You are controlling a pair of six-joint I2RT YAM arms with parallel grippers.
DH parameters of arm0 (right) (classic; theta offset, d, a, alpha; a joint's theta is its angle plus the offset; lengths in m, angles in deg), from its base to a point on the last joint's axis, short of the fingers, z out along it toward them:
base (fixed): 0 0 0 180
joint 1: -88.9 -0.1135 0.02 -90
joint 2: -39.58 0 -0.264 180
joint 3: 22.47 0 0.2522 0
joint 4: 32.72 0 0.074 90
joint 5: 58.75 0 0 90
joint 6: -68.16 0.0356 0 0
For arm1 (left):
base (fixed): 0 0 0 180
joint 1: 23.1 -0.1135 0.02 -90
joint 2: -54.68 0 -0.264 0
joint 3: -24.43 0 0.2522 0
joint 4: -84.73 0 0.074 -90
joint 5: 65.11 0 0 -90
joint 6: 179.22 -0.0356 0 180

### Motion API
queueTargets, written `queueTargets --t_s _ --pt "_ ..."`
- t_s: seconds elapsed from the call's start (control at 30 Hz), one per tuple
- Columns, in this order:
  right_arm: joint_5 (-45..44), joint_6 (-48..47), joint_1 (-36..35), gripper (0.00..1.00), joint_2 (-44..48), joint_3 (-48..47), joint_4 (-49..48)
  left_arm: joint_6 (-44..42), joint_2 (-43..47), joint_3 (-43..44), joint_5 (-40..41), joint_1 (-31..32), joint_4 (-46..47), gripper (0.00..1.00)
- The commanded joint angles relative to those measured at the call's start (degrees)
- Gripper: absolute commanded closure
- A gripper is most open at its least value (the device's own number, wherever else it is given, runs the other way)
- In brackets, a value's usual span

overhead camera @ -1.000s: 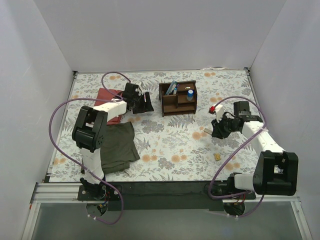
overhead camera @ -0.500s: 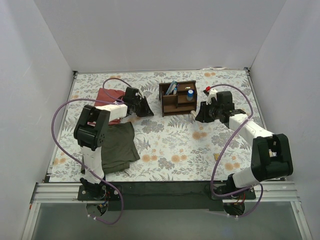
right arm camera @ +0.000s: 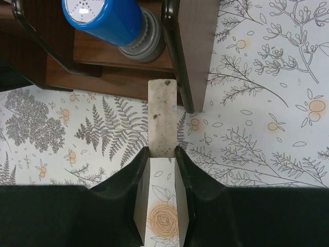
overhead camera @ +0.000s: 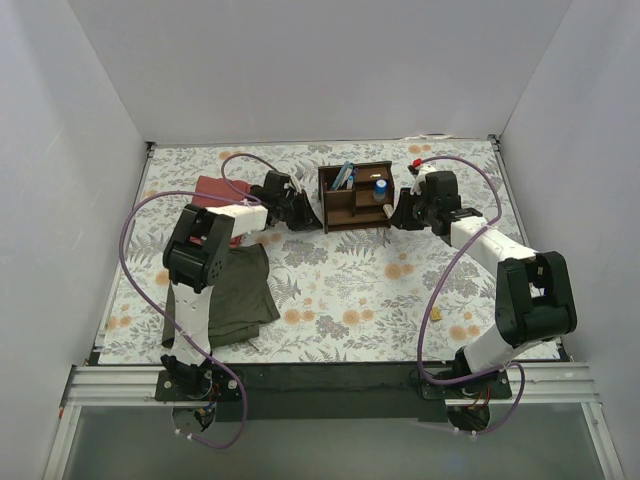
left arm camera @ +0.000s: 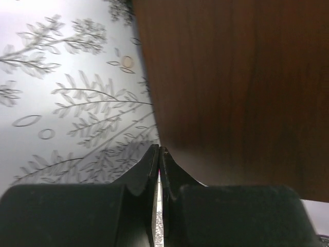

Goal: Sort the stationery into containers
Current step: Place the stationery in the storage box.

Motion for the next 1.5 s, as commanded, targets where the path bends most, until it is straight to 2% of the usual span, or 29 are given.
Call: queueTargets --t_s 0.0,0.1,0.3,0.6,1.47 --pt "-2.3 0.7 -0.9 0.99 -0.9 -2.9 -2.0 0.8 0.9 1.4 -1.3 0.4 0.6 1.0" --pt "-2.6 1.2 -1.6 0.99 -1.0 -3.4 -1.3 0.9 1.7 1.1 -0.3 0.4 0.1 0.92" --pt "-5.0 2.6 -2.7 0.99 -1.3 -3.3 -0.1 0.4 3.5 -0.5 0.6 -0.2 -0.5 0.89" --pt "-8.8 4.0 -3.6 0.99 -3.0 -2.8 0.0 -0.2 4.5 -0.8 1.4 -0.9 -0.5 0.88" --pt "-13.4 3.8 -6.4 0.99 -9.5 -9.4 -2.0 0.0 4.3 -2.2 0.8 -1.2 0.2 0.87"
